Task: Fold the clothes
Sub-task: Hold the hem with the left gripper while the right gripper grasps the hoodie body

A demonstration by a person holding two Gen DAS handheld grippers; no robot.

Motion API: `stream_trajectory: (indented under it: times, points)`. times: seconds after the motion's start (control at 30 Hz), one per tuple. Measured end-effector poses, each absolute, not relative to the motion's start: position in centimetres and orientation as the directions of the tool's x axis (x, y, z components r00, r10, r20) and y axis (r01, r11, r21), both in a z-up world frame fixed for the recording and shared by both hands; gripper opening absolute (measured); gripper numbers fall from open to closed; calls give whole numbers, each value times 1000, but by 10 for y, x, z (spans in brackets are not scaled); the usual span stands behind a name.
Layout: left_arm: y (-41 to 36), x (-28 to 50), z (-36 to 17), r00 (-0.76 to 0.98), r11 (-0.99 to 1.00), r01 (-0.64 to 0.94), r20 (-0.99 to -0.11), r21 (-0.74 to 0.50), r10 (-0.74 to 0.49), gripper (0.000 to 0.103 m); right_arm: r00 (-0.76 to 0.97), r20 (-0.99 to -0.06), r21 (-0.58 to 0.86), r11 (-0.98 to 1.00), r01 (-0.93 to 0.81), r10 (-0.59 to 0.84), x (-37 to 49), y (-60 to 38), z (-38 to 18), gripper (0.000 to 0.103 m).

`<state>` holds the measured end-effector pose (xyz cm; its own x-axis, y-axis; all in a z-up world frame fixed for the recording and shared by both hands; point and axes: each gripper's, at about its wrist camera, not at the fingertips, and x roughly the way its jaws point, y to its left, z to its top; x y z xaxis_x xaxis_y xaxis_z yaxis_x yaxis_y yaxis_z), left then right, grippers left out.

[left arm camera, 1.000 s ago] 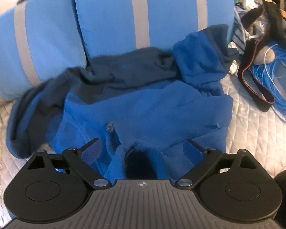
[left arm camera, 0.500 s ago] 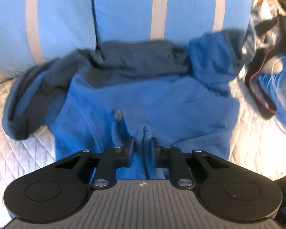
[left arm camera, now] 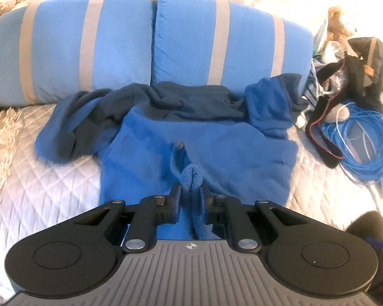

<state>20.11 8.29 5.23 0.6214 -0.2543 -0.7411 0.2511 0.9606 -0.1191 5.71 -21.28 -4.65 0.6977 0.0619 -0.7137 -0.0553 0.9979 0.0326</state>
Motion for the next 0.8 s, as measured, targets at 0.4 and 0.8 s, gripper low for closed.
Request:
stream_trajectory:
  times: [0.4,0.8]
  points:
    - [127,130,6,605,958,183,-743,-220,-286,11,678,-722,31,986,-167,138,78,-195,-39,103]
    - [139,116,-10,595,949,189,-739,-251,-314,11,672,-729,-11,979,-205,133,95,-173,-33,103]
